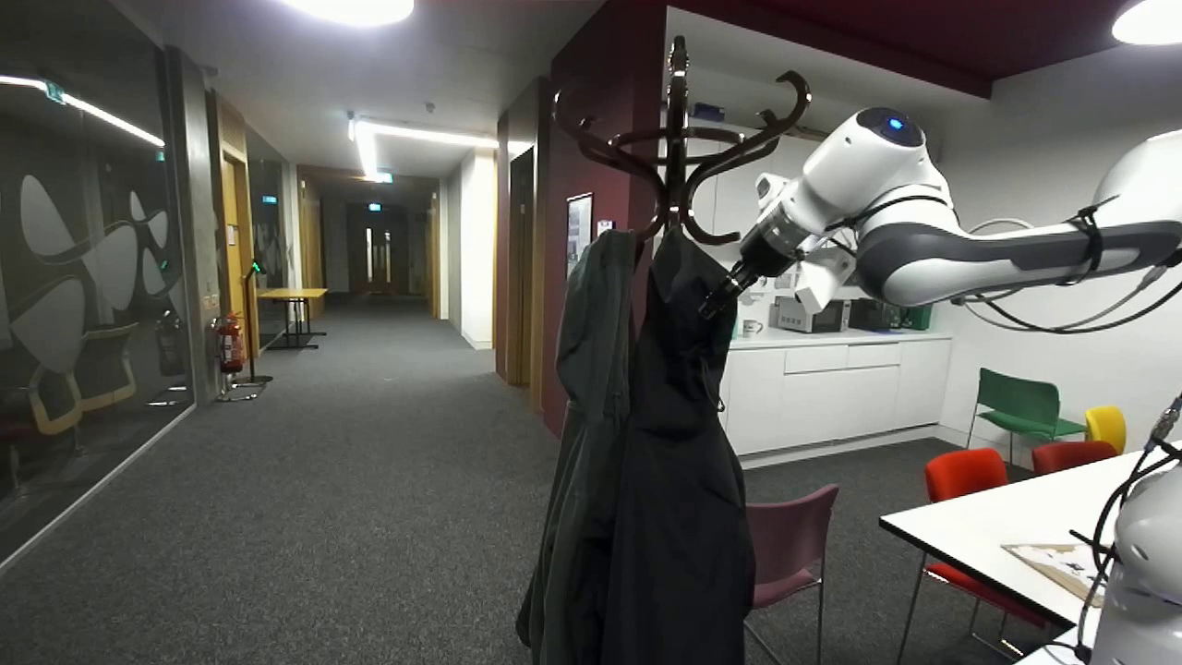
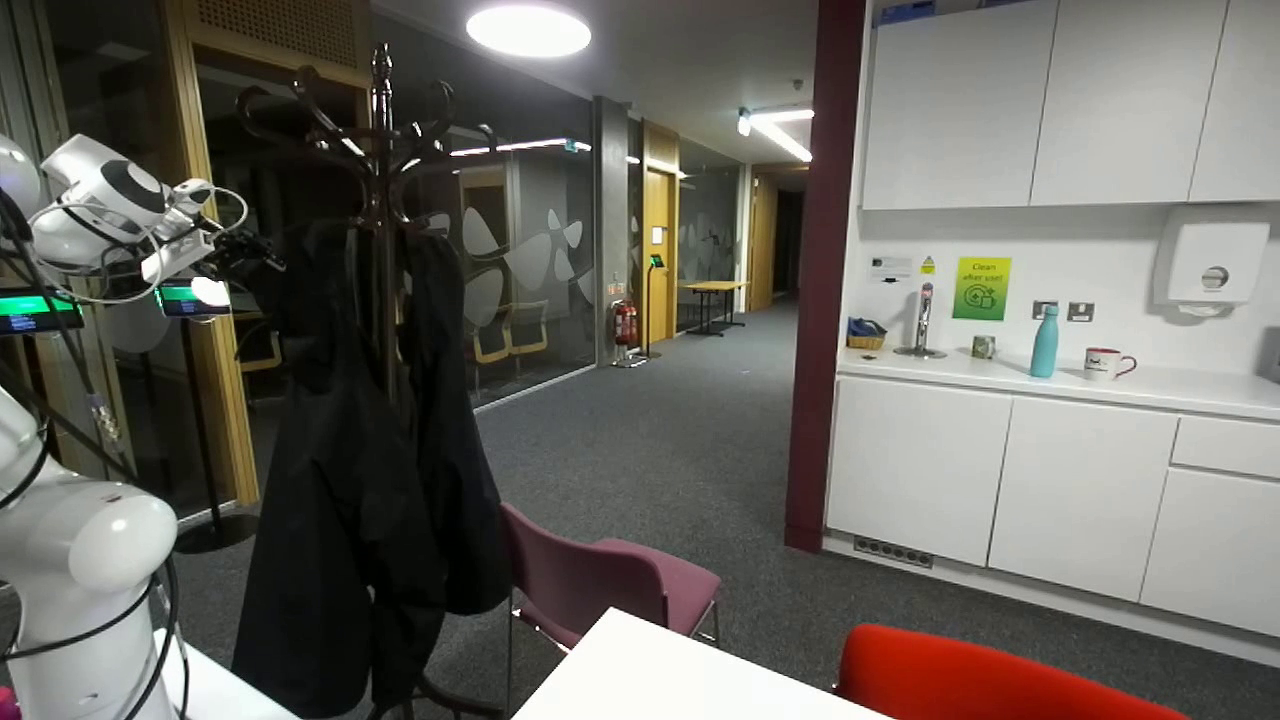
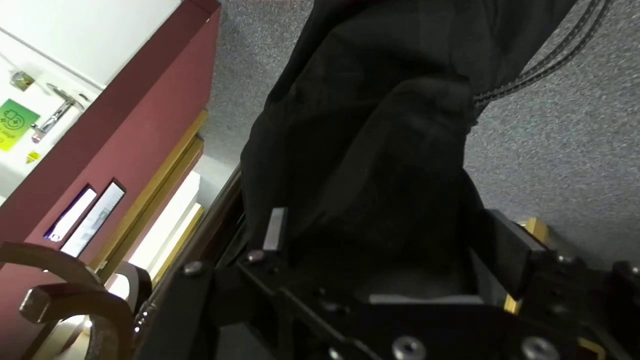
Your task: Put one jersey on the backrest of the pink chair
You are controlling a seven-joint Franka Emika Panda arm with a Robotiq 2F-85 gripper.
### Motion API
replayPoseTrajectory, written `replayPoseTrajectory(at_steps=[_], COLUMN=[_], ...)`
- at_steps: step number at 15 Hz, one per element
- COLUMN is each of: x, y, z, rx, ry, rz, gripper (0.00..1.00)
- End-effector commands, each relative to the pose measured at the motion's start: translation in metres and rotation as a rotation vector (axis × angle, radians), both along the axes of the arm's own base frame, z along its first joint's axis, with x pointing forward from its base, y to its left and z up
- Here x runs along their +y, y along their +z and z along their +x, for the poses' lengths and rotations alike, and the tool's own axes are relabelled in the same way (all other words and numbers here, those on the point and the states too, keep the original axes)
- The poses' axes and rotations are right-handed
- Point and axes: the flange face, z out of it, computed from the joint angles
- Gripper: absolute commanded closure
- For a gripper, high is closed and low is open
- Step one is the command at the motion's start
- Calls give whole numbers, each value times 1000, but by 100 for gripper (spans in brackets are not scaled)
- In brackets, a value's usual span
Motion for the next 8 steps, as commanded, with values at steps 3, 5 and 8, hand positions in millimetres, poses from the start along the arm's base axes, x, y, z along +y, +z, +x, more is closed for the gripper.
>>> replayPoseTrajectory(at_steps=[3,5,8], x=[-2,-2,-3], y=[-3,-4,-4], z=[2,2,1], rx=[-95,-99,-95], ry=[-37,-40,-40], rz=[6,7,5], gripper=[26,32,55])
